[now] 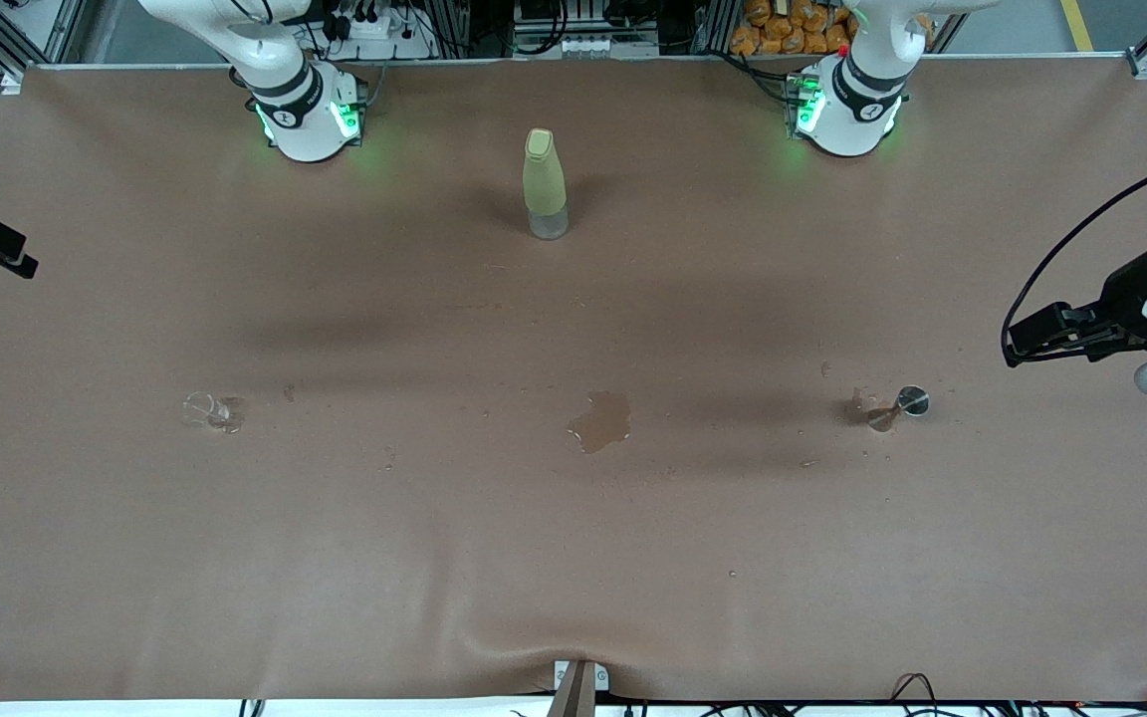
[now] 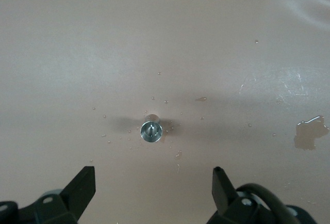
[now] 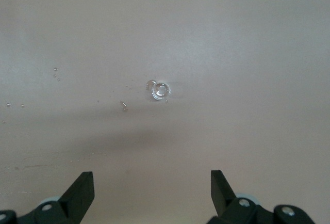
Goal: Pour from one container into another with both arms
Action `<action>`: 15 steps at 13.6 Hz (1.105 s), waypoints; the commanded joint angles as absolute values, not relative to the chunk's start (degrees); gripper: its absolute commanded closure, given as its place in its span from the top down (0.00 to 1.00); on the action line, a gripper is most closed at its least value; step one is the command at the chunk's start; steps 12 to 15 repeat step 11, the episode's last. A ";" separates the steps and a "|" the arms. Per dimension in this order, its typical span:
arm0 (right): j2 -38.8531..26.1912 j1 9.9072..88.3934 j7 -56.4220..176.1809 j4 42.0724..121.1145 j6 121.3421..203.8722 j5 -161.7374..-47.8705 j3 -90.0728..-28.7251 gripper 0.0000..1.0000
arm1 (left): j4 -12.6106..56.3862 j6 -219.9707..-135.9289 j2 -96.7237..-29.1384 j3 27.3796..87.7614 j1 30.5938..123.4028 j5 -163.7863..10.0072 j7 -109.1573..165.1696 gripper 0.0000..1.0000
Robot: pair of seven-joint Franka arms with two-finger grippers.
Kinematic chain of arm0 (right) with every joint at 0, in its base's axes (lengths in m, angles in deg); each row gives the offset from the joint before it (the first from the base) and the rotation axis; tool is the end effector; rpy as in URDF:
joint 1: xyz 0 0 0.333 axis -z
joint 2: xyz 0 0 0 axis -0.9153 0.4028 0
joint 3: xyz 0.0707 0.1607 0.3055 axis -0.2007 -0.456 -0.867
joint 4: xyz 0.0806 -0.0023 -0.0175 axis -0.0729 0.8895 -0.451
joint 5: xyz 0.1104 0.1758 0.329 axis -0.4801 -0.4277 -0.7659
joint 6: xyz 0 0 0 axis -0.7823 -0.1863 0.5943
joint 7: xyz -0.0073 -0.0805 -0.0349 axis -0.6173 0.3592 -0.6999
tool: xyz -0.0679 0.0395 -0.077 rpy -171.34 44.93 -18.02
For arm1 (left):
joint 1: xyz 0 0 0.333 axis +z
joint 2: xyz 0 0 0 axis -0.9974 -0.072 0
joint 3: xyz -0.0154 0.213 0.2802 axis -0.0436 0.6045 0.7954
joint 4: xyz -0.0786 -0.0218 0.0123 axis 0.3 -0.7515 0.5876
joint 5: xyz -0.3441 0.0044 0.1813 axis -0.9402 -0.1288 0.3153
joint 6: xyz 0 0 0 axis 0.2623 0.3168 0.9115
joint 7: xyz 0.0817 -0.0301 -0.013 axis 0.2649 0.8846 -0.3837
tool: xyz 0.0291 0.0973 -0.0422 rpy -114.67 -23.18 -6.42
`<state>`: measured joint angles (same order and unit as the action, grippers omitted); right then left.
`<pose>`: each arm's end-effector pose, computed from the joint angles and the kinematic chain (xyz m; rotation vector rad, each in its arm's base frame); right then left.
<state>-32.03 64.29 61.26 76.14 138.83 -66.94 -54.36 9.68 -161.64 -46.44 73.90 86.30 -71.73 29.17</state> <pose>0.5335 -0.0840 0.6532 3.1286 -0.1327 0.0088 0.6197 -0.0204 0.6039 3.0621 0.1180 0.1038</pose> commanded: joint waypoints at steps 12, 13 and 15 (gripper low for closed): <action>-32.26 63.70 61.92 75.39 137.34 -66.55 -55.00 1.00 | 10.15 -161.42 -44.87 73.87 85.78 -67.90 29.80 1.00; -32.26 63.70 61.92 75.39 137.34 -66.55 -55.00 1.00 | 10.15 -161.42 -44.87 73.87 85.78 -67.90 29.80 1.00; -32.26 63.70 61.92 75.39 137.34 -66.55 -55.00 1.00 | 10.15 -161.42 -44.87 73.87 85.78 -67.90 29.80 1.00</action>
